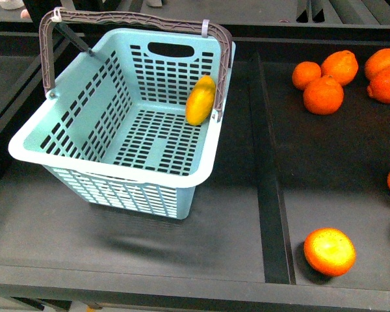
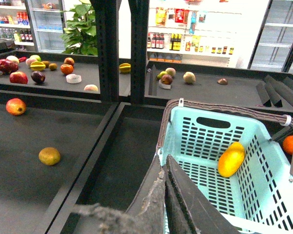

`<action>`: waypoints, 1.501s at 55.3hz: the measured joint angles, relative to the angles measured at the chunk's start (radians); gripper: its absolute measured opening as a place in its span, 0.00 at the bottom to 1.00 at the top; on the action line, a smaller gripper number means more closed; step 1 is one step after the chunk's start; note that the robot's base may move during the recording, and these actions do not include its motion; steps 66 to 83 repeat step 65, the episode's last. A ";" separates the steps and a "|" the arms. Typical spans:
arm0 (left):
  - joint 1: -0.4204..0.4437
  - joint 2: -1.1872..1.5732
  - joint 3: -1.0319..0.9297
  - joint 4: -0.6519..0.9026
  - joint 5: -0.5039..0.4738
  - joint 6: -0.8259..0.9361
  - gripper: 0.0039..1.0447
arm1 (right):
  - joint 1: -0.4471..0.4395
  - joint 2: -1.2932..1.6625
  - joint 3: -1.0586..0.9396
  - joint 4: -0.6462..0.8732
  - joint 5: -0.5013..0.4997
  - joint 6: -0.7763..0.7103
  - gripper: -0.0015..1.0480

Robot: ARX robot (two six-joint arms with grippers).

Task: Pick mango and avocado into basket

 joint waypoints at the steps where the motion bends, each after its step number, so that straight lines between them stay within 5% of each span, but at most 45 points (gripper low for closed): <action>1: 0.000 0.000 0.000 0.000 0.000 0.000 0.02 | 0.000 0.000 0.000 0.000 0.000 0.000 0.92; 7: 0.000 0.000 0.000 -0.001 0.000 0.000 0.05 | 0.000 0.000 0.000 0.000 0.000 0.000 0.92; 33: 0.000 0.000 0.000 -0.001 0.000 0.000 0.94 | 0.000 0.000 0.000 0.000 0.000 0.000 0.92; 83: 0.000 0.000 0.000 -0.001 0.000 0.001 0.92 | 0.000 0.000 0.000 0.000 0.000 0.000 0.92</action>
